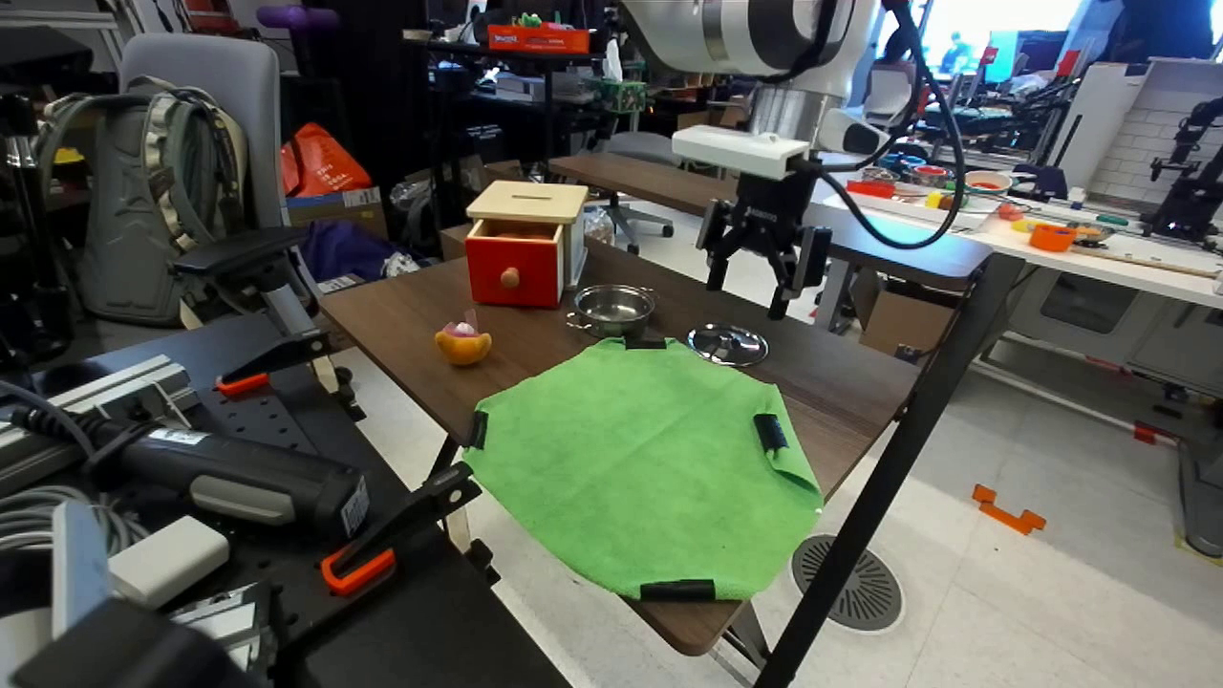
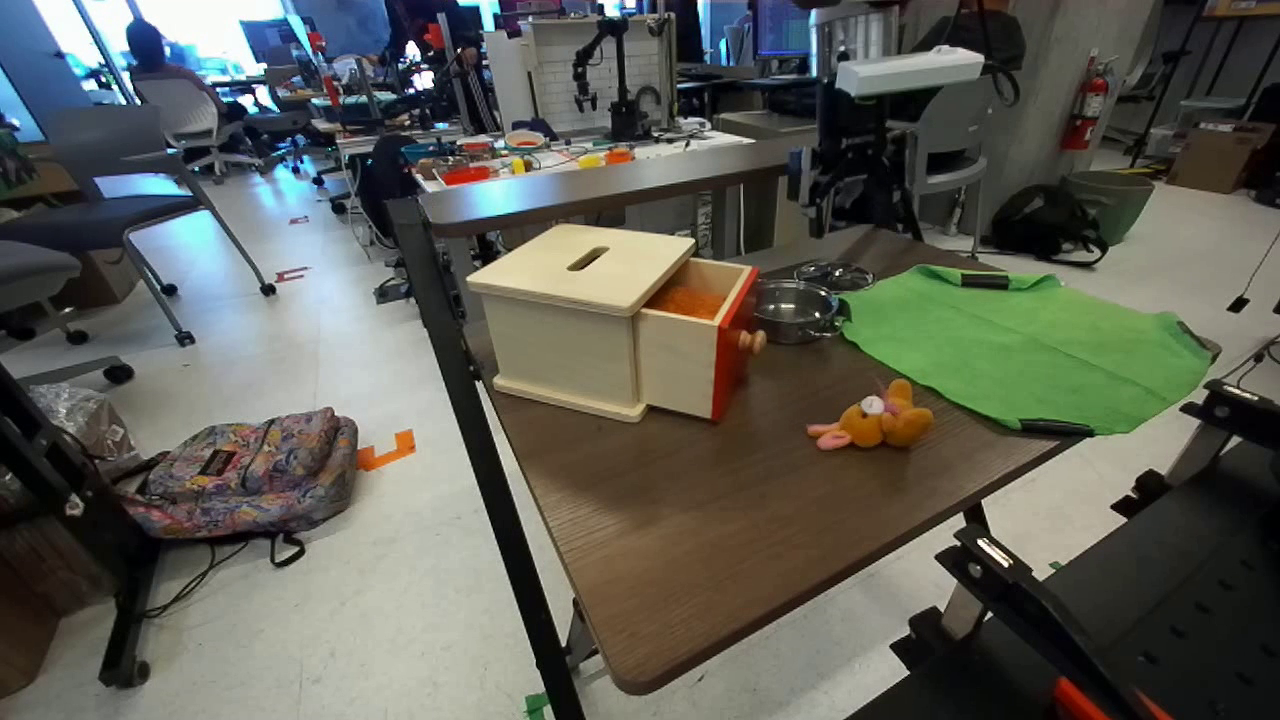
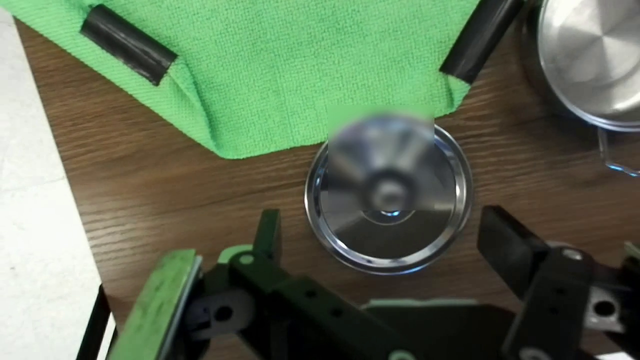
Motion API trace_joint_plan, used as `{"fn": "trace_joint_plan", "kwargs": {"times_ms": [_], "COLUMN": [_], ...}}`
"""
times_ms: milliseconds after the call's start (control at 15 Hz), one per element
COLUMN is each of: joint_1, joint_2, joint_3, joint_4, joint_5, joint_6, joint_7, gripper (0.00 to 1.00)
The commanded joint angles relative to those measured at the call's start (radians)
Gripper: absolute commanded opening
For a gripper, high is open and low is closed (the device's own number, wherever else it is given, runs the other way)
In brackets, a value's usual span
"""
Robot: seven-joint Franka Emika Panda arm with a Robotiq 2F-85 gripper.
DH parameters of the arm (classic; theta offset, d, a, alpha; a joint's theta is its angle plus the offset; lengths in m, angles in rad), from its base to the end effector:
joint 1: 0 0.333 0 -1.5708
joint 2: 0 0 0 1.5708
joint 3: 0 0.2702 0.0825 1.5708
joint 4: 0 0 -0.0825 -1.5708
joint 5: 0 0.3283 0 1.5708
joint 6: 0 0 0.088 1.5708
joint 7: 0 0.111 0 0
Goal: Pick up the lid from the pot and put it on the table
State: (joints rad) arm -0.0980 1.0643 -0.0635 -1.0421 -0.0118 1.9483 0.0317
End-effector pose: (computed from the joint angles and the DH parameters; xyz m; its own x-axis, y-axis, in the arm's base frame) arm 0.6635 -0.0958 0.1727 0.9745 -0.1625 -0.1545 -0.1532 -0.9857 0.0706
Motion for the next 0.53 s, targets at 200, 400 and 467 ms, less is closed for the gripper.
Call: {"fn": "trace_joint_plan", "kwargs": {"times_ms": [200,400,467], "joint_1": [-0.022,-0.034,-0.034], "joint_2": [-0.118,-0.173,-0.177], "joint_3": [0.013,0.019,0.02], "joint_4": [-0.088,-0.144,-0.152], "joint_5": [0.009,0.016,0.016], "joint_6": [0.014,0.027,0.033], "joint_7": [-0.074,-0.1,-0.102], "gripper": [1.0,1.0,1.0]}}
